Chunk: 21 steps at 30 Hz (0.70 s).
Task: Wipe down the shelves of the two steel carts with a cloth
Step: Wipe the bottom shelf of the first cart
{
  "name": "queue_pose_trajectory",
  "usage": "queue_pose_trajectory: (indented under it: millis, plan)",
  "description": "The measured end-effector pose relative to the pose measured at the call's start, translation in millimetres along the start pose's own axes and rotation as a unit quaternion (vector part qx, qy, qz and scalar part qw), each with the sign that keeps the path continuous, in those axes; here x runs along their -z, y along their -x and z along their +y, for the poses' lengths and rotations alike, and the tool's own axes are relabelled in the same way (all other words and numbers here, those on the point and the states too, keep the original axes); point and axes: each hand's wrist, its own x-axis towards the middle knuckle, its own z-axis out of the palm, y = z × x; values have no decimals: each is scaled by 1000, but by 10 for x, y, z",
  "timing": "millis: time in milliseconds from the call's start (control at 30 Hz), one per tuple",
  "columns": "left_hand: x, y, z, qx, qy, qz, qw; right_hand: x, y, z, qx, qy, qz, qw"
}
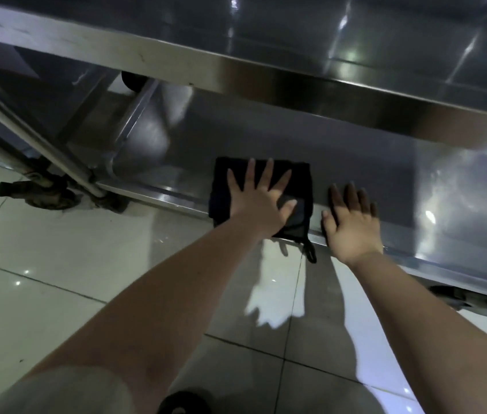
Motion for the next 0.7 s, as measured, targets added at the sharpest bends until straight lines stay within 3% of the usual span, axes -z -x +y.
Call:
queue_pose_trajectory:
  millis: [100,167,233,300,400,467,567,700]
  plan:
    - [-53,-20,546,-40,-43,-42,997,63,2,29,-16,-179,46,983]
    - [-55,7,681,-45,-46,-52,997,129,29,64,-64,-350,76,931]
    - [-18,43,679,-61,-28,-60,996,167,21,77,-99,-415,98,899]
    - [97,38,589,-87,26,-60,994,168,-6,80,-95,-383,101,913]
    - [325,-114,319,-52,141,39,988,145,-74,32,-87,-309,116,940]
    - [418,-247,92,21,106,52,993,171,-154,-58,-119,-315,105,936]
    - [435,-313,-74,65,43,-12,997,258,-302,-173,-180,-294,47,937]
    - [492,-161,-40,48,126,68,989,450,-293,-186,-101,-263,26,959]
